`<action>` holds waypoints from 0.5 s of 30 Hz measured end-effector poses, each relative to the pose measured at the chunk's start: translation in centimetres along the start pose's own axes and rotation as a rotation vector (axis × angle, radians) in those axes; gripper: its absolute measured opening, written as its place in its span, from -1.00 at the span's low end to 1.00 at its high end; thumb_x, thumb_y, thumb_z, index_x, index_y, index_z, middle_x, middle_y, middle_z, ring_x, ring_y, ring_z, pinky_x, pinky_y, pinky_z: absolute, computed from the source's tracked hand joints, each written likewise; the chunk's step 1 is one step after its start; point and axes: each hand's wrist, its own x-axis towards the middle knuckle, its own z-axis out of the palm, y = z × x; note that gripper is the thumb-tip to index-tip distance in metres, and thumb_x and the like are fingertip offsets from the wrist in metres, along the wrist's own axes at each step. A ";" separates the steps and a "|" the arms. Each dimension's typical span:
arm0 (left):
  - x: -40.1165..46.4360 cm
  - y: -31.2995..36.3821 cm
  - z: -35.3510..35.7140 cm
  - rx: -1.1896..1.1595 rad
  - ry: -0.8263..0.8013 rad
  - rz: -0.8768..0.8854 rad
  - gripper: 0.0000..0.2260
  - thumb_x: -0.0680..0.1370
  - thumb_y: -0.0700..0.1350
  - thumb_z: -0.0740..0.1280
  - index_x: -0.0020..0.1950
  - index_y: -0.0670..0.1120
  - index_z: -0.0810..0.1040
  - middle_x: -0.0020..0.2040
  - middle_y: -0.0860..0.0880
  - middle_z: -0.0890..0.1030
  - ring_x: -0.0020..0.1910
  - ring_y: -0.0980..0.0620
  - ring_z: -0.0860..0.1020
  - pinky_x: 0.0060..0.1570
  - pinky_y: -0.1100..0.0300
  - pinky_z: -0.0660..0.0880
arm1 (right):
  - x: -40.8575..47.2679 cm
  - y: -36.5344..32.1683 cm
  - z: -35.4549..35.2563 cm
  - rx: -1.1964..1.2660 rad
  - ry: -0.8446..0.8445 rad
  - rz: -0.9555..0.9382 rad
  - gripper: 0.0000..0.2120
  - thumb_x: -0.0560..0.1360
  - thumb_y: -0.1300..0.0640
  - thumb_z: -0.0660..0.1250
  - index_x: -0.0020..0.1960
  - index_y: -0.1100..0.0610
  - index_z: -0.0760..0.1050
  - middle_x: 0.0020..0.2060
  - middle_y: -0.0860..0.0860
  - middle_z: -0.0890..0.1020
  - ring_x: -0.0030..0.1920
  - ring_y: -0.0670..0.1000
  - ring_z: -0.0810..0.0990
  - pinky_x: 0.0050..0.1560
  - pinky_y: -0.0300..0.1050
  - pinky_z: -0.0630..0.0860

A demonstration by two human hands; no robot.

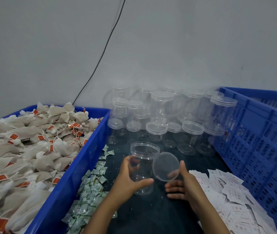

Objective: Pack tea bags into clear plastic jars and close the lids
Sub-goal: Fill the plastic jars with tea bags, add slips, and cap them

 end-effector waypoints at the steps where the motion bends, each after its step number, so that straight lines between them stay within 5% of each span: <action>1: 0.1 -0.4 0.2 0.027 0.000 -0.003 -0.23 0.26 0.00 0.61 0.30 0.22 0.20 0.30 0.22 0.39 0.23 0.37 0.40 0.04 0.49 0.39 | 0.1 0.2 -0.1 -0.061 0.031 0.009 -0.48 0.60 -0.22 0.09 -0.11 0.24 0.50 -0.42 0.19 0.62 -0.46 0.07 0.60 -0.47 -0.15 0.52; 6: 0.6 -1.4 0.6 0.034 -0.025 -0.017 -0.20 0.29 -0.17 0.61 0.34 0.19 0.22 0.33 0.22 0.39 0.32 0.18 0.41 0.40 0.14 0.34 | 0.4 0.9 0.0 -0.428 0.190 -0.039 -0.62 0.64 0.00 0.13 -0.19 0.23 0.47 -0.58 0.05 0.54 -0.59 -0.03 0.45 -0.56 -0.23 0.36; 11: 0.9 -1.9 0.4 -0.007 -0.038 -0.018 -0.20 0.28 -0.17 0.61 0.33 0.22 0.23 0.25 0.34 0.39 0.19 0.45 0.38 0.29 0.36 0.36 | -0.2 0.7 0.4 -0.662 0.406 -0.448 -0.95 0.58 0.16 0.24 -0.01 0.04 0.46 -0.41 -0.03 0.53 -0.37 -0.06 0.49 -0.32 -0.15 0.39; 15: 1.1 -2.2 0.3 -0.006 -0.045 -0.017 -0.16 0.26 -0.10 0.63 0.32 0.28 0.20 0.22 0.38 0.37 0.16 0.45 0.37 0.08 0.55 0.35 | 0.0 1.1 1.0 -1.090 0.322 -0.522 -0.76 0.60 0.04 0.22 0.24 -0.15 0.43 -0.05 -0.10 0.42 -0.02 -0.11 0.39 -0.15 -0.32 0.31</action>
